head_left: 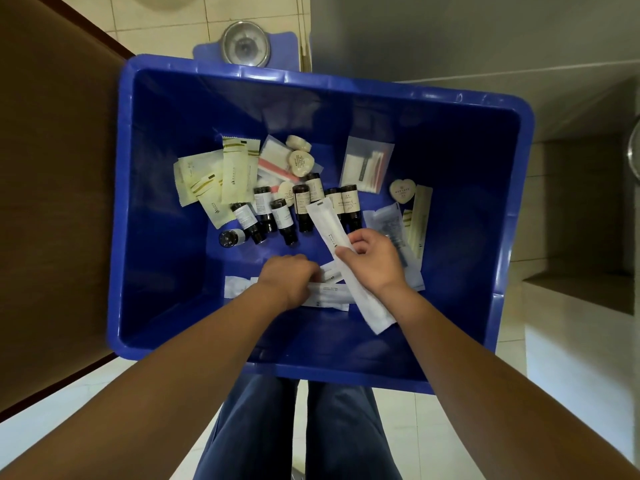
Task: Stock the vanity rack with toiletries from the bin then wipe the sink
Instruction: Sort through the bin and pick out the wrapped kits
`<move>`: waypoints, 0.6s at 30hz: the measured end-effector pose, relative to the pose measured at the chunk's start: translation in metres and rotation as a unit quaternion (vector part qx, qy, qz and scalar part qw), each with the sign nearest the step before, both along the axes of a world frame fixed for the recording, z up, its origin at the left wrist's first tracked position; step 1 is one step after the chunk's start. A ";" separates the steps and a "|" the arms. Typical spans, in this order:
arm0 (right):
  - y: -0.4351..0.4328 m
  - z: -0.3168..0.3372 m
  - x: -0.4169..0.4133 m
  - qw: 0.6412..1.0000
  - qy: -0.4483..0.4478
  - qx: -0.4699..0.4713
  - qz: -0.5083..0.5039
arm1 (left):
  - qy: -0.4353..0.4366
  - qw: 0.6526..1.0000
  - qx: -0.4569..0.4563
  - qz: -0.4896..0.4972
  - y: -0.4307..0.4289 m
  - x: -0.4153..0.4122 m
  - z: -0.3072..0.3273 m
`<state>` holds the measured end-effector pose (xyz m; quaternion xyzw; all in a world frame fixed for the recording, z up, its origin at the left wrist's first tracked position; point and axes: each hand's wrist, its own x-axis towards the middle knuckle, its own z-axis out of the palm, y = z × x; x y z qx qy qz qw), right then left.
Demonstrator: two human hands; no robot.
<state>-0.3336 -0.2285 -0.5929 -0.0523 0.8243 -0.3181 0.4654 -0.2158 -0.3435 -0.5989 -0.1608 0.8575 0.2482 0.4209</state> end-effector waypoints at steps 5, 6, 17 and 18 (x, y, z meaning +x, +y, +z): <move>0.000 0.006 -0.004 0.999 -0.041 -0.001 -0.006 | 0.006 1.000 -0.009 -0.008 -0.002 -0.003 0.009; 0.001 0.010 -0.006 0.999 -0.048 0.003 -0.007 | 0.010 1.000 -0.015 -0.005 -0.002 -0.005 0.012; 0.005 0.097 -0.011 0.994 -0.088 -0.015 -0.058 | 0.059 0.996 -0.036 0.061 -0.024 -0.010 0.086; 0.007 0.108 -0.010 0.994 -0.089 -0.020 -0.065 | 0.066 0.995 -0.038 0.064 -0.025 -0.011 0.095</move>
